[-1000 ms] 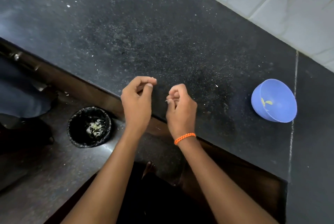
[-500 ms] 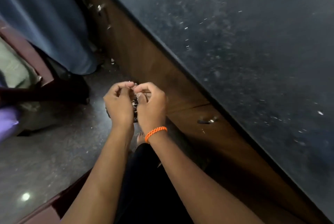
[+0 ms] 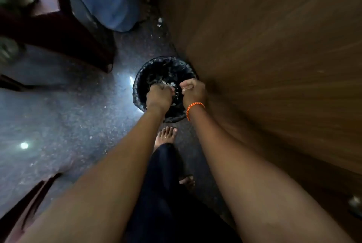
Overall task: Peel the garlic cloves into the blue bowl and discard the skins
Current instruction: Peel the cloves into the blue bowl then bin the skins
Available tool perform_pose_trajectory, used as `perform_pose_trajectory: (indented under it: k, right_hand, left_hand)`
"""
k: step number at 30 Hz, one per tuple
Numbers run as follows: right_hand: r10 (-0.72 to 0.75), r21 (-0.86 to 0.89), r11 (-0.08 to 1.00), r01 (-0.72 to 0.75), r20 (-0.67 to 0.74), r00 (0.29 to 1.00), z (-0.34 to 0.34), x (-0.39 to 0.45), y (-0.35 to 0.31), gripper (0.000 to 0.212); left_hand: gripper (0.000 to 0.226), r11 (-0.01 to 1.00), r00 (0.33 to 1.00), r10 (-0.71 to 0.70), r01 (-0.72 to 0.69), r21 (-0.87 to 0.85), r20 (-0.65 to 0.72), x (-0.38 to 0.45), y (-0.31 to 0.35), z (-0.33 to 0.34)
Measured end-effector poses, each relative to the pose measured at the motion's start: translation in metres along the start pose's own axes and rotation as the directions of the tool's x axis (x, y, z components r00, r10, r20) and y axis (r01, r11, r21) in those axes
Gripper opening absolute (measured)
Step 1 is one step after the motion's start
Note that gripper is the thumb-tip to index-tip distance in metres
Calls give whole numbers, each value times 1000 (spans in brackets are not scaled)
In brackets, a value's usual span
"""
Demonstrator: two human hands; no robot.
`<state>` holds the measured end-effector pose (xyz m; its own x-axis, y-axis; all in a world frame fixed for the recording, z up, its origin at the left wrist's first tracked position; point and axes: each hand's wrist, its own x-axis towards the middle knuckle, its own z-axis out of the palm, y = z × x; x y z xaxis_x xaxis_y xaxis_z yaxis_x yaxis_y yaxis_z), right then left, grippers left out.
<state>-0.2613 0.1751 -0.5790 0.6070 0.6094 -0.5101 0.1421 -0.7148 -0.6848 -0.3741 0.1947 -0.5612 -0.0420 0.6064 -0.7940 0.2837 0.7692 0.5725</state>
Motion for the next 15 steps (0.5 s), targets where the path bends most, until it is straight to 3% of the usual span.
perform_pose_trajectory:
  k: [3,6,10,13,15]
  right_hand:
    - [-8,-91,996,11,39,999,21,26,18,42]
    - [-34,-200,979,26,-34,999,36,39,27,42]
    - [-100,-327,942,70,-77,992,49,45,36,40]
    - [-136,-355,928,111,-47,990,51,41,36,33]
    - [-159,-409,902,140,-15,987,49,38,33,40]
  left_hand:
    - [22,994,999,34,-35,108,12,31,-16,3]
    - [35,989,1000,17,-15,149,-13,53,-29,1]
    - [25,990,1000,-5,9,142,-26,68,-45,-1]
    - [26,987,1000,15,-11,163,-22,68,-47,-5]
    - [27,985,1000,28,-25,170,-12,67,-44,-7]
